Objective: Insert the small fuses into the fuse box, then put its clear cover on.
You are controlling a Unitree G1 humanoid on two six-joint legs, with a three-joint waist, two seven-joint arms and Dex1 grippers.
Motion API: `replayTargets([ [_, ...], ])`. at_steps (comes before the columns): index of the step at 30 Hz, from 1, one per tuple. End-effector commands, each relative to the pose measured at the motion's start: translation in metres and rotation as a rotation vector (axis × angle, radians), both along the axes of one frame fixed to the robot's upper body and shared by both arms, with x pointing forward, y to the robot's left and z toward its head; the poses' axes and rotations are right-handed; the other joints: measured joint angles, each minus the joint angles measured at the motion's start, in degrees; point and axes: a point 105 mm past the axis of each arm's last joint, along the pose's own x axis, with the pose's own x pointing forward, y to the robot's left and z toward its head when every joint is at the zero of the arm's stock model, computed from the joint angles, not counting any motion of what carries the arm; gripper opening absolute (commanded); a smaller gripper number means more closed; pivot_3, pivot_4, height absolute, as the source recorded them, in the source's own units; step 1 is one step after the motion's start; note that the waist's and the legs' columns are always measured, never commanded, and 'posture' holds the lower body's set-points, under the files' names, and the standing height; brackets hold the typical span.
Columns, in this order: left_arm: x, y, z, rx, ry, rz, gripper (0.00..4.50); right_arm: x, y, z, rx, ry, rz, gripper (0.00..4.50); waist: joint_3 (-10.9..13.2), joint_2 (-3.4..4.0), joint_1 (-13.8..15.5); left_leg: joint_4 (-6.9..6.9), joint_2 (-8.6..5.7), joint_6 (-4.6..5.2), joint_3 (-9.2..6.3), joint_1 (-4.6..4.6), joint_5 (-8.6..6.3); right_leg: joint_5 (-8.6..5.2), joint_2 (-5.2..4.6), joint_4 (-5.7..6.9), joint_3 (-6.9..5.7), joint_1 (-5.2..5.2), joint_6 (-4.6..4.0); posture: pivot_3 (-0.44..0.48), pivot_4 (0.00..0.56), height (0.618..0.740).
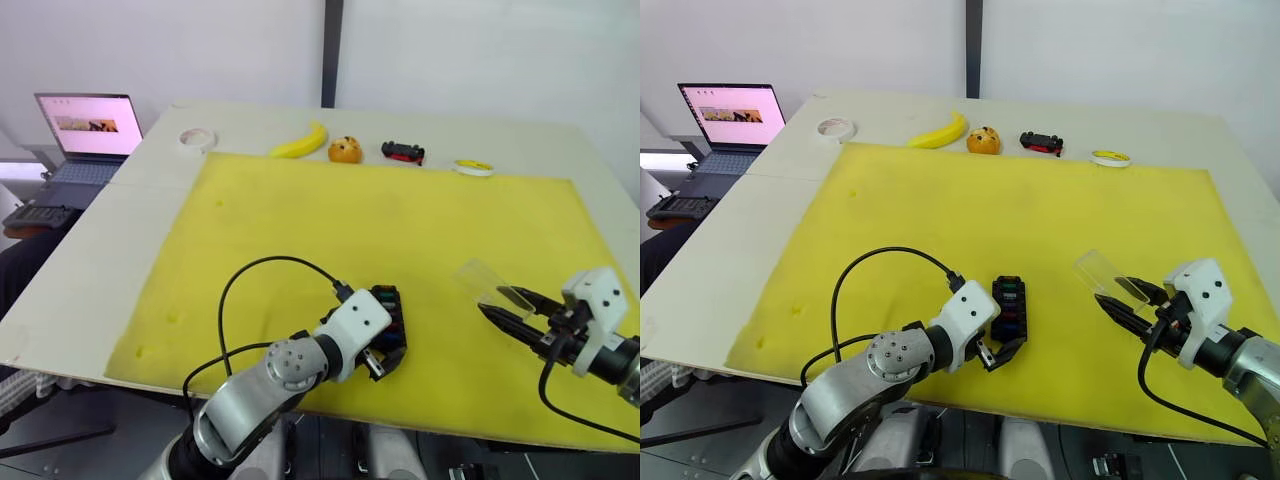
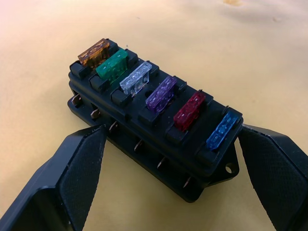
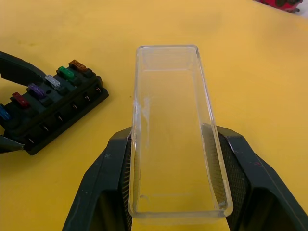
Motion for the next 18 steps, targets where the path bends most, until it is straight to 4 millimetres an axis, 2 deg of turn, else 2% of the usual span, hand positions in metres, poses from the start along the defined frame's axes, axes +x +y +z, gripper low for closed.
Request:
replayTargets([
  [1,0.017,0.012,0.009,0.003,-0.071,0.038,4.50,0.001,0.005,0.008,-0.009,-0.034,0.023,1.73,0.0,0.00,0.0,0.00,0.00,0.00,0.00,0.00,0.00,0.00,0.00,0.00,0.00,0.00,0.00,0.000,0.150,0.740],
  [5,0.023,0.020,0.013,0.023,-0.118,0.014,4.50,0.001,0.007,0.008,-0.006,-0.036,0.032,1.73,0.0,0.02,0.0,-0.01,0.00,0.00,0.00,0.00,0.00,0.00,0.00,0.00,0.00,-0.01,0.00,0.000,0.150,0.740],
  [12,0.040,0.041,0.011,0.028,-0.095,0.011,4.50,0.003,0.008,0.009,-0.009,-0.039,0.044,1.73,0.0,0.02,0.1,-0.01,0.00,0.00,0.00,-0.01,0.00,0.00,-0.03,-0.03,0.00,0.00,0.00,0.000,0.150,0.740],
  [18,0.034,0.040,0.016,-0.043,-0.095,-0.034,4.50,0.001,0.010,0.006,-0.003,-0.033,0.044,1.73,0.0,0.02,0.1,-0.01,0.00,0.00,0.00,-0.02,0.00,0.07,-0.05,-0.03,0.00,-0.01,0.12,0.000,0.150,0.740],
])
